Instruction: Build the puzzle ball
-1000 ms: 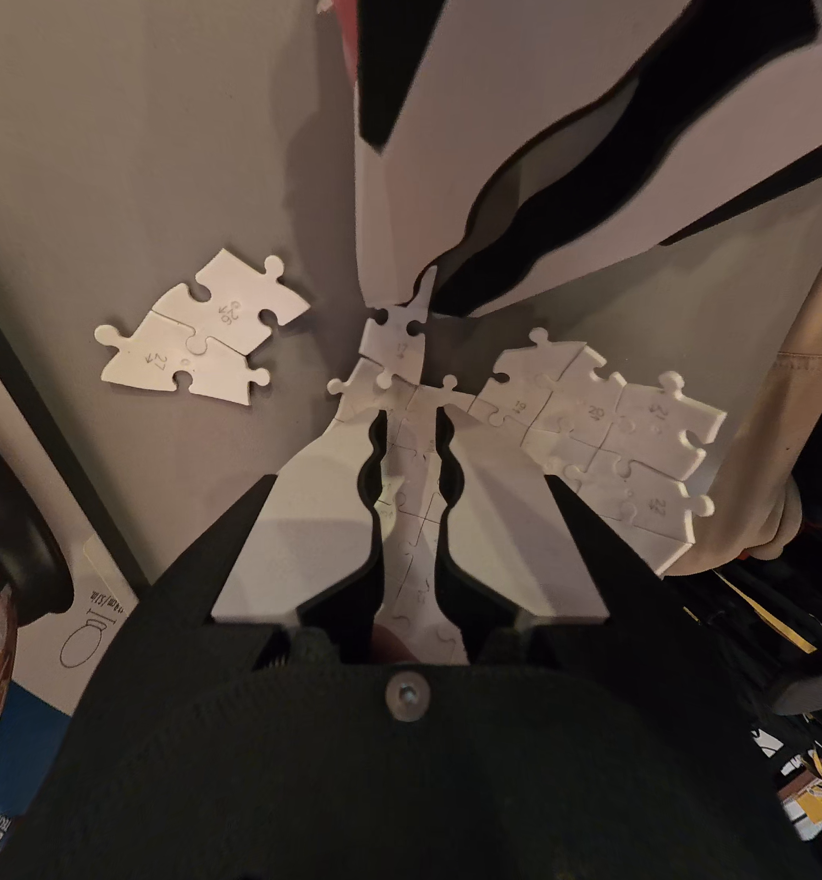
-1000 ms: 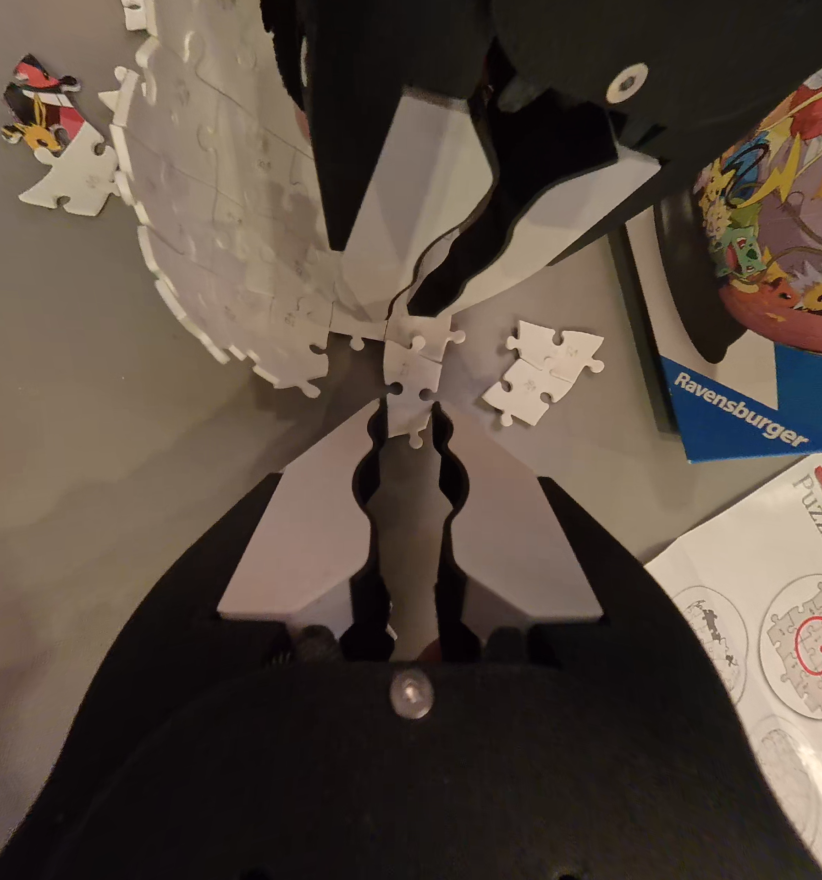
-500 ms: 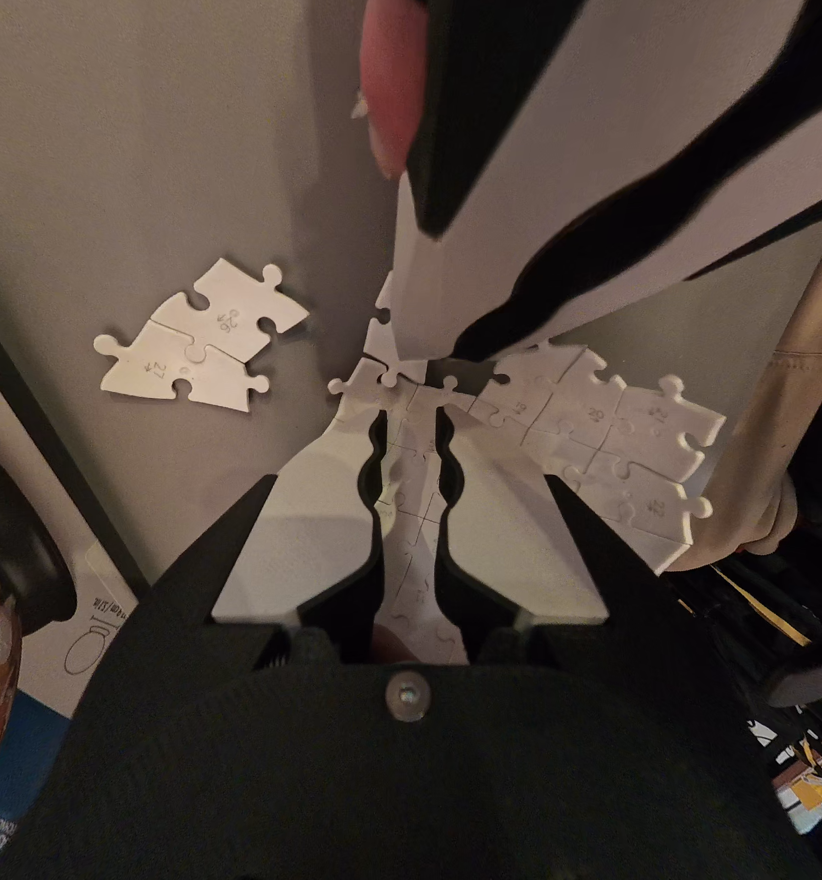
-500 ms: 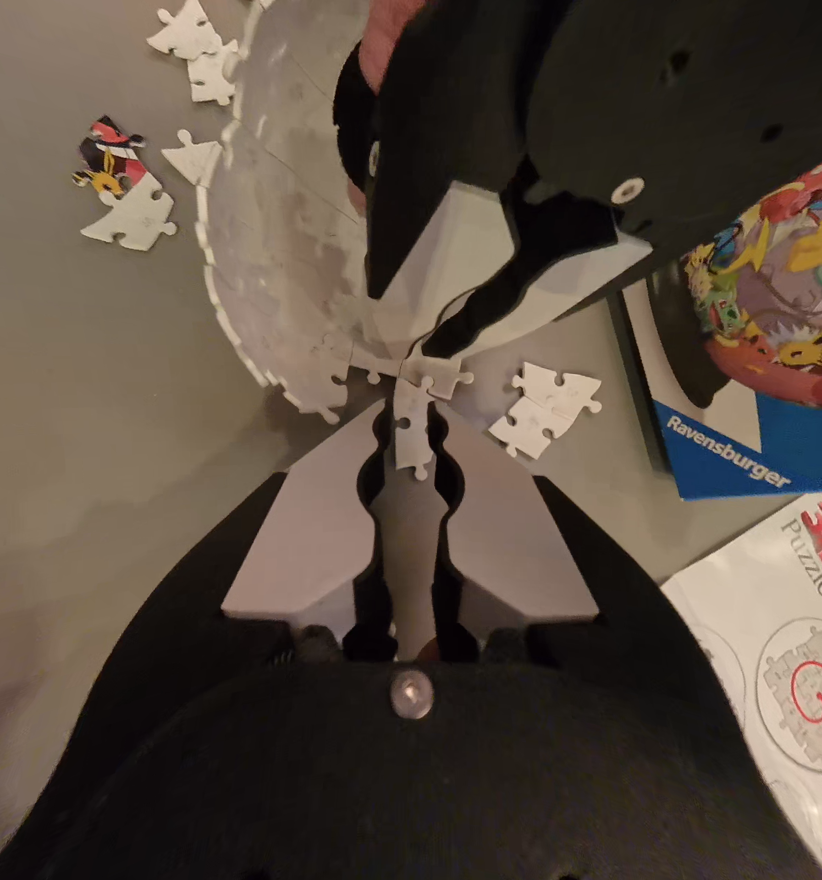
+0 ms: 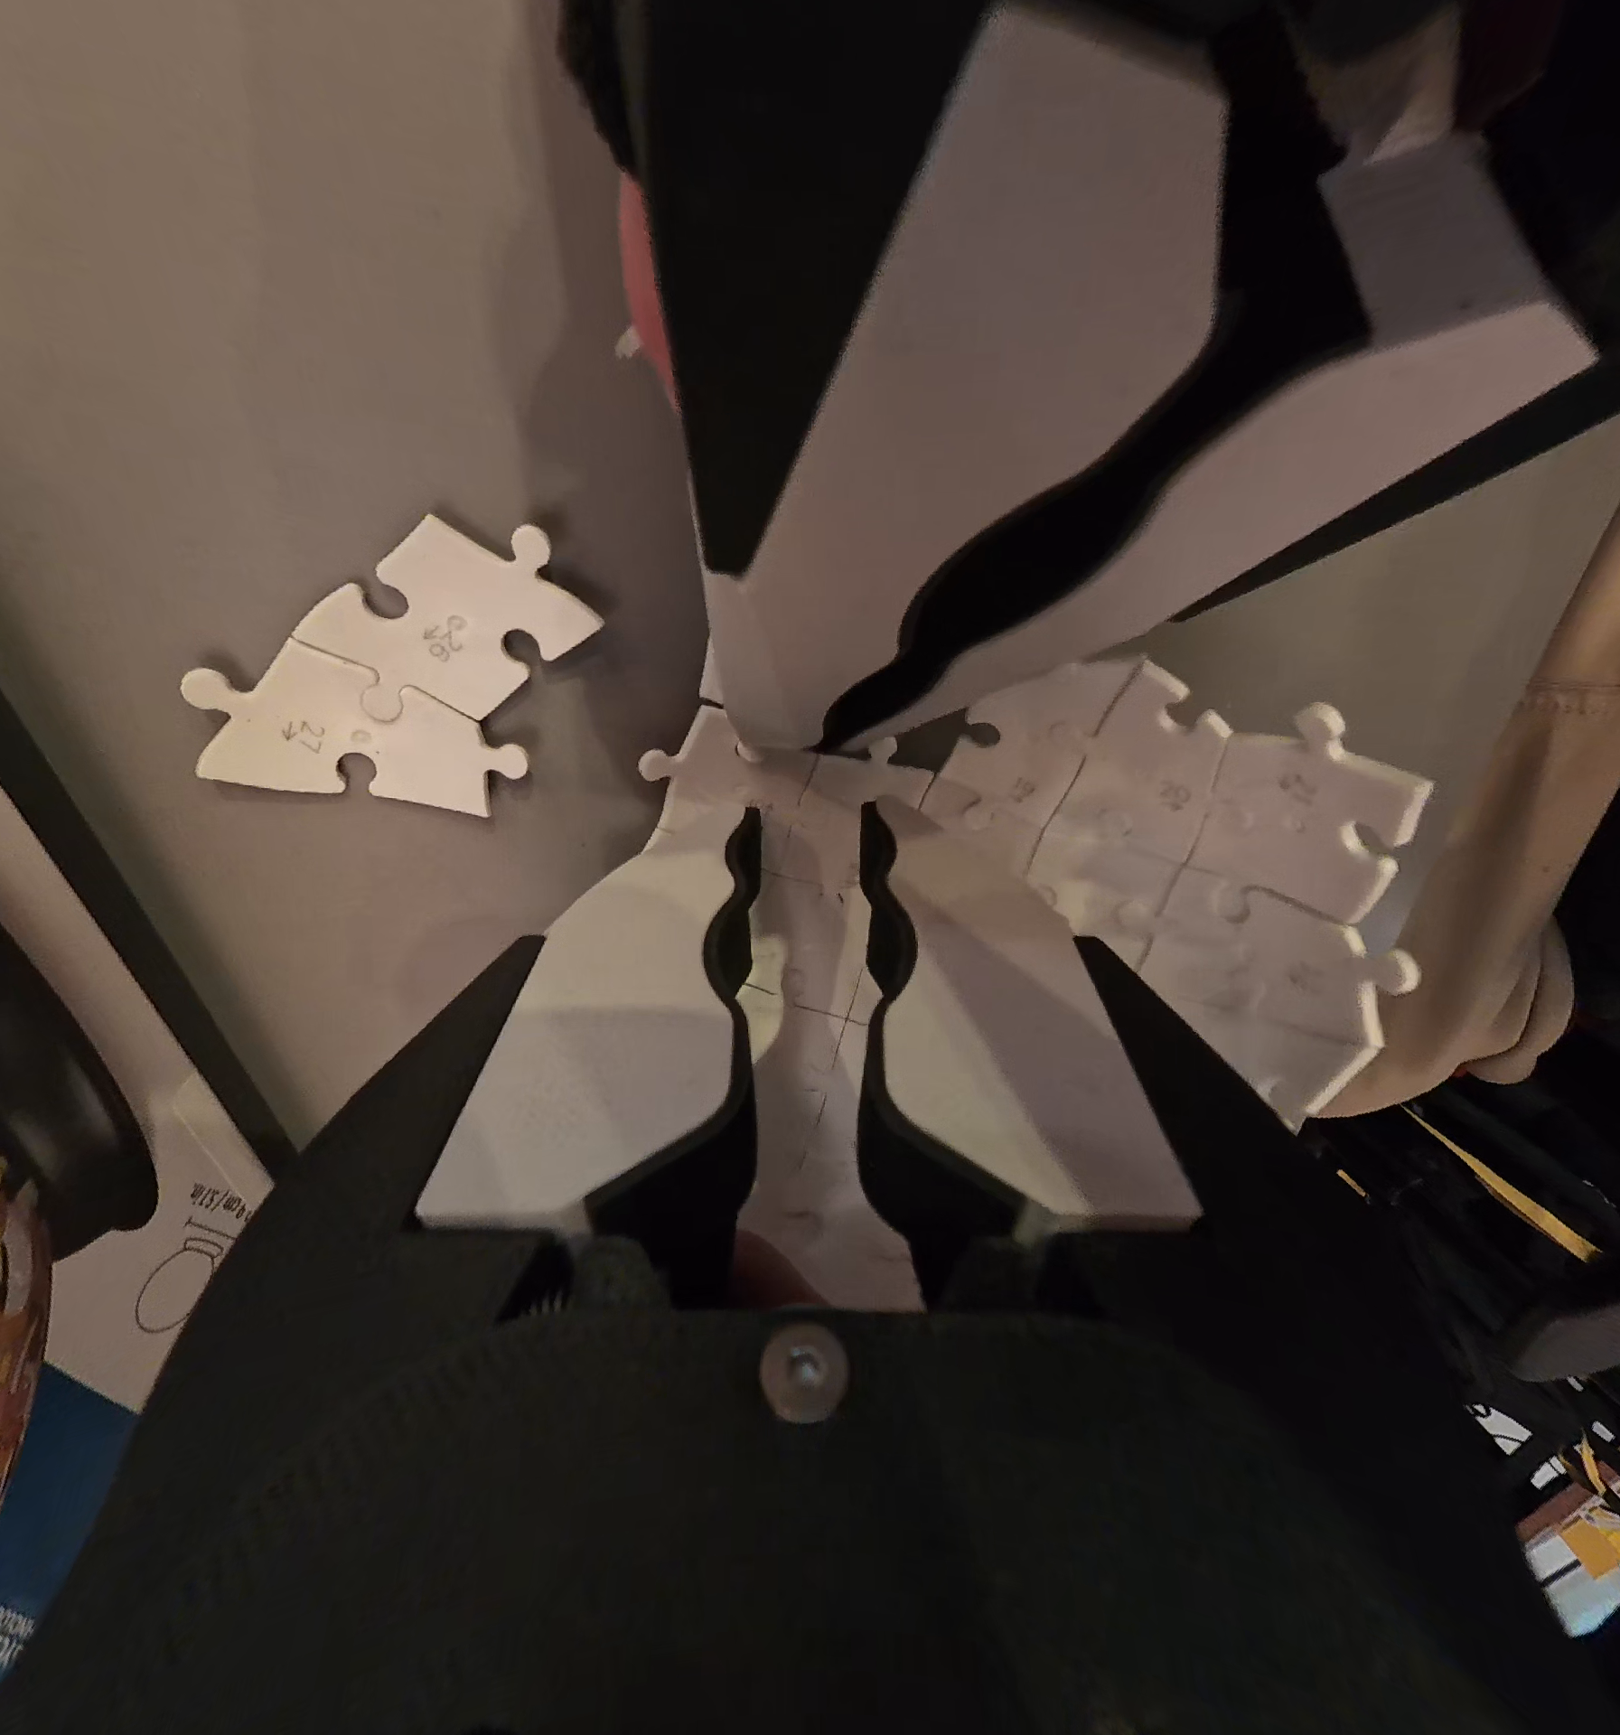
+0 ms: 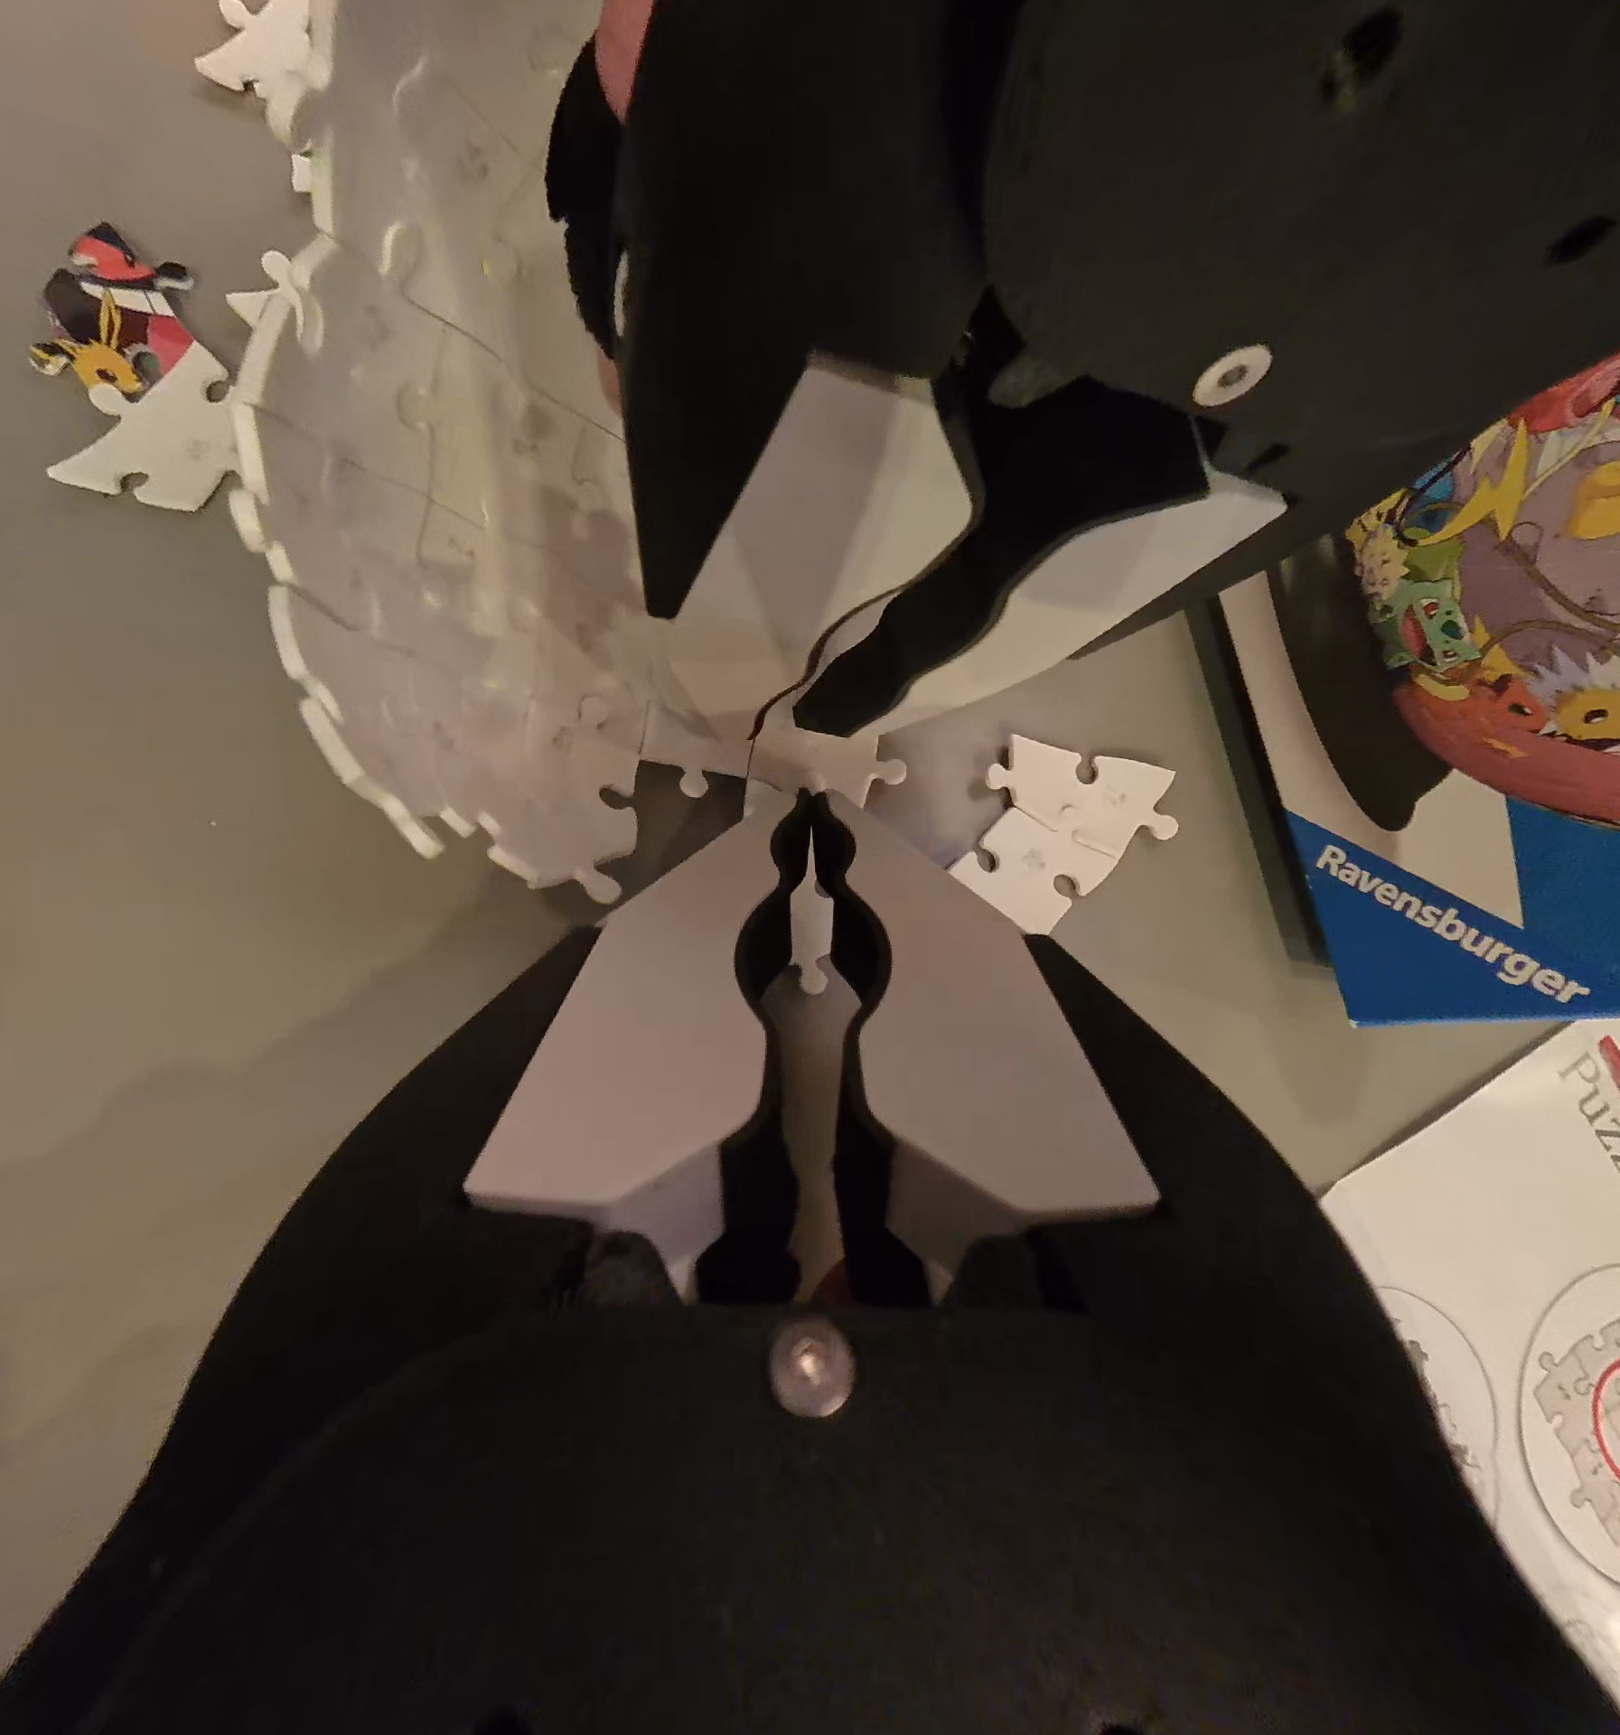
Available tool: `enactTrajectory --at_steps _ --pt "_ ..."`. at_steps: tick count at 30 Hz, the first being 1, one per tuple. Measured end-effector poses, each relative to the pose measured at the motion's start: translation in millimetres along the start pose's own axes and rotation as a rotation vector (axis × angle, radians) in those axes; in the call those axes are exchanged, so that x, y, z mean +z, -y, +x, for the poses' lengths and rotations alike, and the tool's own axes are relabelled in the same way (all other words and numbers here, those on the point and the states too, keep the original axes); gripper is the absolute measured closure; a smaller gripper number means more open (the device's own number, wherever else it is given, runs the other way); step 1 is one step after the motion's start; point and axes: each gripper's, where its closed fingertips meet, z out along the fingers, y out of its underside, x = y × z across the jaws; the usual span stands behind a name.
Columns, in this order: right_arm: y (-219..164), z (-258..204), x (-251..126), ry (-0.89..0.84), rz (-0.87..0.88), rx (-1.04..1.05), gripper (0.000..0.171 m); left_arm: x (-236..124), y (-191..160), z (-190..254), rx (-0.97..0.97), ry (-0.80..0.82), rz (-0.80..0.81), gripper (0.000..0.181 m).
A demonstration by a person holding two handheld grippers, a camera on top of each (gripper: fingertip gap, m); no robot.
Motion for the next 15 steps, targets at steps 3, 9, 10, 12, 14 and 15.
enactTrajectory --at_steps 3,9,10,12,14,15 --pt "1.5 0.1 0.9 -0.001 0.015 -0.001 0.171 -0.1 0.1 -0.1 0.001 0.0 -0.004 0.162" --pt "1.3 1.0 4.6 0.004 0.016 0.018 0.171 -0.4 1.4 0.6 0.01 0.0 -0.012 0.161" --pt "1.0 1.0 4.7 0.01 0.015 0.028 0.171 -0.6 1.8 0.5 0.012 0.003 -0.012 0.16" --pt "0.7 0.9 4.8 0.019 0.014 0.046 0.171 -0.9 1.9 0.2 0.017 0.016 -0.02 0.159" --pt "0.4 0.4 5.1 0.03 0.014 0.061 0.171 -1.5 1.5 -0.2 0.028 0.036 -0.035 0.157" --pt "0.4 0.3 5.2 0.039 0.015 0.073 0.171 -2.5 2.1 -2.0 0.025 0.048 -0.036 0.157"
